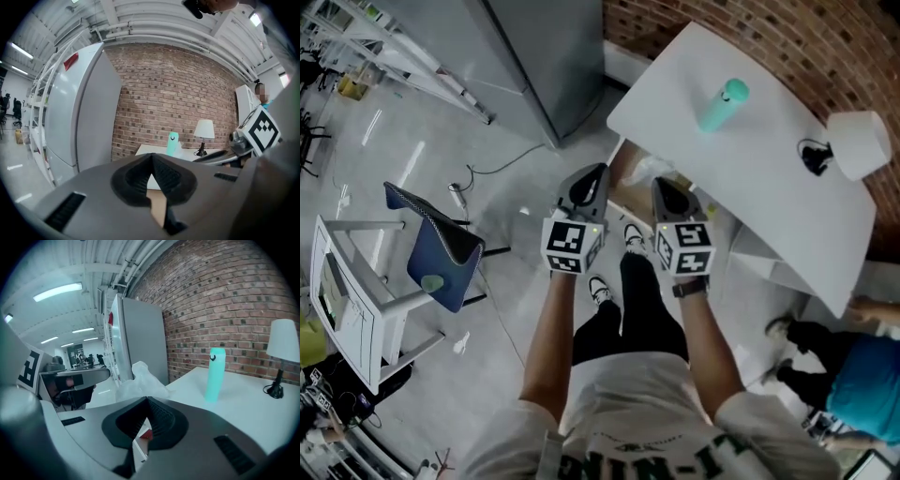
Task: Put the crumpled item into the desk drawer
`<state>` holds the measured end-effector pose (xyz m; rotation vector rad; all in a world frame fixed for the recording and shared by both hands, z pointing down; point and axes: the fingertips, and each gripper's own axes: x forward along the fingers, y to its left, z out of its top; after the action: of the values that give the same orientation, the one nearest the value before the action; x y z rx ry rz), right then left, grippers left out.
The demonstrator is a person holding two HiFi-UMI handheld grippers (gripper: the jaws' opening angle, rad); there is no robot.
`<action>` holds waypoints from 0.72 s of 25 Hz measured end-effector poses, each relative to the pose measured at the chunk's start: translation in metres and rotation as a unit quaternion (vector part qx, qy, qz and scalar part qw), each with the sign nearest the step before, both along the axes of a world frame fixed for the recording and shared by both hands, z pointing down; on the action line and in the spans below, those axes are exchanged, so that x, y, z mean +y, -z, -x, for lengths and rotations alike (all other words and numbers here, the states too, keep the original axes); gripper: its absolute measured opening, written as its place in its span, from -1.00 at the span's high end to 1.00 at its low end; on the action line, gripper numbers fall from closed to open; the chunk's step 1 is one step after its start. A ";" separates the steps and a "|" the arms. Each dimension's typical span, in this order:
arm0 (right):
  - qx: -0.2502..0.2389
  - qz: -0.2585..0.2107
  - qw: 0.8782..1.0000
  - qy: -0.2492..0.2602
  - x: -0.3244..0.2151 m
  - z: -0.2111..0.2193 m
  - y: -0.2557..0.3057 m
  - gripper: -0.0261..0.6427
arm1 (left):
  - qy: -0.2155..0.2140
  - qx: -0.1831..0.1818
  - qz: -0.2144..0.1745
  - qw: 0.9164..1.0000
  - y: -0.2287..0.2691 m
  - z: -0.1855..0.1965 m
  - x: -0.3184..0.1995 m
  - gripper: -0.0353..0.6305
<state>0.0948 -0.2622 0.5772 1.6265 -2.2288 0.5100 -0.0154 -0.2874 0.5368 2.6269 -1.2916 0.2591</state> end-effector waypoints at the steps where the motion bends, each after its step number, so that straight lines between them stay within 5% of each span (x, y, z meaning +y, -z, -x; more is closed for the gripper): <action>1: 0.004 0.008 1.000 0.004 0.001 0.000 -0.011 0.92 | -0.002 0.004 0.004 1.000 -0.009 -0.002 0.001 0.90; 4: 0.007 0.030 0.999 0.014 0.001 -0.003 -0.042 0.92 | -0.004 0.006 -0.005 1.000 -0.030 -0.010 -0.004 0.90; 8: 0.019 0.054 0.998 0.020 -0.008 -0.006 -0.077 0.92 | 0.002 0.028 0.030 0.999 -0.066 -0.016 -0.015 0.90; 13: 0.030 0.090 0.995 0.028 -0.016 -0.008 -0.126 0.92 | -0.011 0.019 0.009 1.000 -0.102 -0.017 -0.027 0.90; 18: 0.036 0.123 0.992 0.024 -0.027 -0.021 -0.167 0.92 | -0.002 0.054 0.031 0.998 -0.129 -0.019 -0.039 0.90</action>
<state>0.1156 -0.2887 0.7443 1.4400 -2.0556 0.6715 0.0040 -0.3268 0.6657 2.5545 -1.2231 0.1522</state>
